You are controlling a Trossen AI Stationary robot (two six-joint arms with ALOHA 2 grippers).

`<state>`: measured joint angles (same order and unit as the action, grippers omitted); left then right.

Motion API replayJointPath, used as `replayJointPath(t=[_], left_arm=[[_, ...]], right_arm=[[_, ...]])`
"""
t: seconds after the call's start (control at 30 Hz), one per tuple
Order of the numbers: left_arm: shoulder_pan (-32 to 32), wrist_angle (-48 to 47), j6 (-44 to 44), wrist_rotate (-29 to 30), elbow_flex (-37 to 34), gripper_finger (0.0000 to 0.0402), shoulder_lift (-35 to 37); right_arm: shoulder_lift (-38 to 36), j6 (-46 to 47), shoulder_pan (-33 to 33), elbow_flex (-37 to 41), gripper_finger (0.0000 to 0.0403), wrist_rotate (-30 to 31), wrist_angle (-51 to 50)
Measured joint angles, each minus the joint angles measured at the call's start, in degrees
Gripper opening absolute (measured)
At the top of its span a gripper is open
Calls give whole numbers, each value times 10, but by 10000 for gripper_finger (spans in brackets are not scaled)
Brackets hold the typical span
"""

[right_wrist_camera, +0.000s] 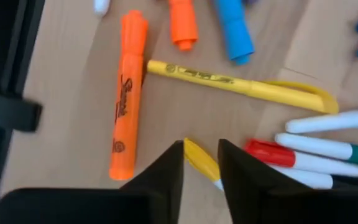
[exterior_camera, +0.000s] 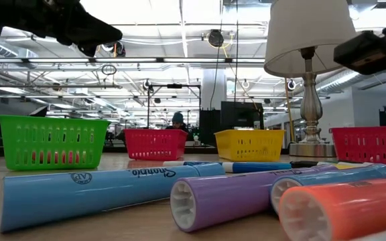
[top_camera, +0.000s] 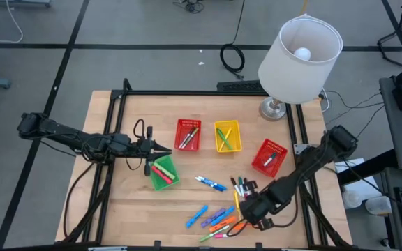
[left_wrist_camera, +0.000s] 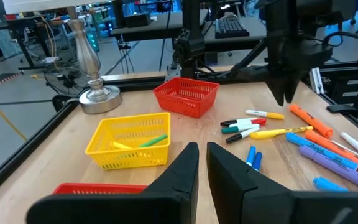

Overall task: Pick & Place Markers
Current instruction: Put the yellow highlighter into the right red bin

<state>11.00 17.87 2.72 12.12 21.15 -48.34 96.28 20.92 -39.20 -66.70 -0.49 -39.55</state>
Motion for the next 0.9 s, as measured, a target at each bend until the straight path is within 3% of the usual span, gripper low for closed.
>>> replayJointPath(t=[0.2,0.37,0.9], left_arm=[[0,-2,0,0,0,42,0],[0,4,0,0,0,42,0],[0,4,0,0,0,42,0]], right_arm=[[12,-70,-21,0,149,8,5],[26,-99,-25,0,168,22,-6],[62,-102,-13,46,112,6,-10]])
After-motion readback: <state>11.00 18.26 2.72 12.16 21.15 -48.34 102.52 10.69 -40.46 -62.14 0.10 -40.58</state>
